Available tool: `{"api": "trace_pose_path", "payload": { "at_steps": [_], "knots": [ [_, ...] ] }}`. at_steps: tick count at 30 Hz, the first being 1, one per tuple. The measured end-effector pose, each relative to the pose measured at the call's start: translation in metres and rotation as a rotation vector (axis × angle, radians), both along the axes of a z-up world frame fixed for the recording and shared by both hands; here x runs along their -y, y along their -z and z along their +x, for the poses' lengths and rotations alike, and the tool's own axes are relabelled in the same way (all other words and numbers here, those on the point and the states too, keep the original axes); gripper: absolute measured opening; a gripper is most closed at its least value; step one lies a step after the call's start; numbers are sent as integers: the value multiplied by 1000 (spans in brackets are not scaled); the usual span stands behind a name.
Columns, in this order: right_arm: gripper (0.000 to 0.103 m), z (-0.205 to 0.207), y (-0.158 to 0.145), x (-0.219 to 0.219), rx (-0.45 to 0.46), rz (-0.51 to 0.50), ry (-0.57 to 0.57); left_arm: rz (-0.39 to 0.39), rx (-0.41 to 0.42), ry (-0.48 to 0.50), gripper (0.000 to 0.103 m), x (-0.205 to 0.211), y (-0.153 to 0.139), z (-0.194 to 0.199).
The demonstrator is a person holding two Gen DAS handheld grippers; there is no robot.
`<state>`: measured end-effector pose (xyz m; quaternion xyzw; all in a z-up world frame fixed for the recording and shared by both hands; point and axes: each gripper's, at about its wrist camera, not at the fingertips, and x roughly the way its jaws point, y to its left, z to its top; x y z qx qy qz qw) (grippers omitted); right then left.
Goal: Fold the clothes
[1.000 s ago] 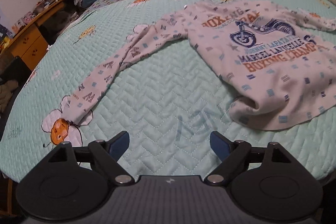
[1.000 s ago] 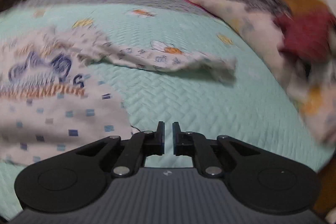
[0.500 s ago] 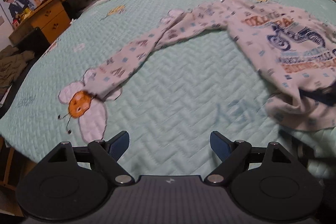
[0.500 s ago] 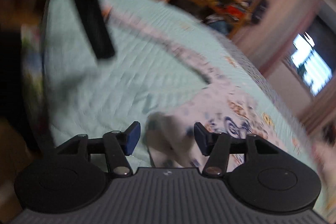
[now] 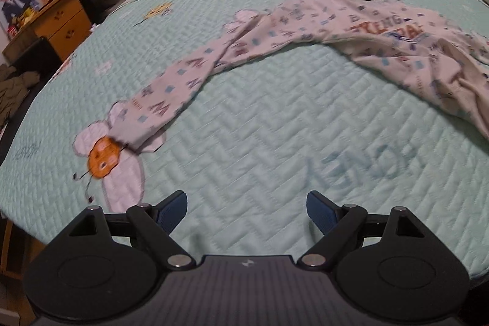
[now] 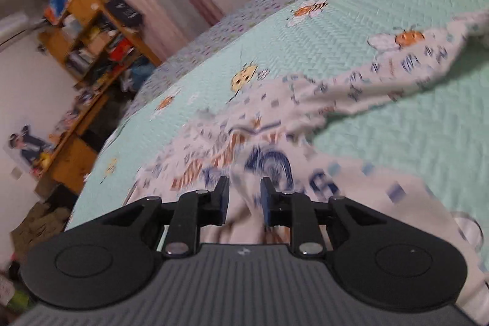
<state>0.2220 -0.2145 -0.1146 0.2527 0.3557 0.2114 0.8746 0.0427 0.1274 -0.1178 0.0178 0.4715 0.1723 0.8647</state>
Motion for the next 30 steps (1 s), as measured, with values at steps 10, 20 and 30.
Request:
{"api": "trace_pose_path", "payload": {
  "at_steps": [10, 20, 30],
  "knots": [
    [38, -79, 47, -79, 252, -503, -320, 28, -17, 60, 89, 45, -1, 49],
    [12, -74, 65, -7, 133, -269, -202, -25, 1, 28, 90, 56, -3, 103],
    [22, -87, 94, 10, 205, -47, -143, 62, 47, 170, 77, 122, -2, 169]
  ]
}}
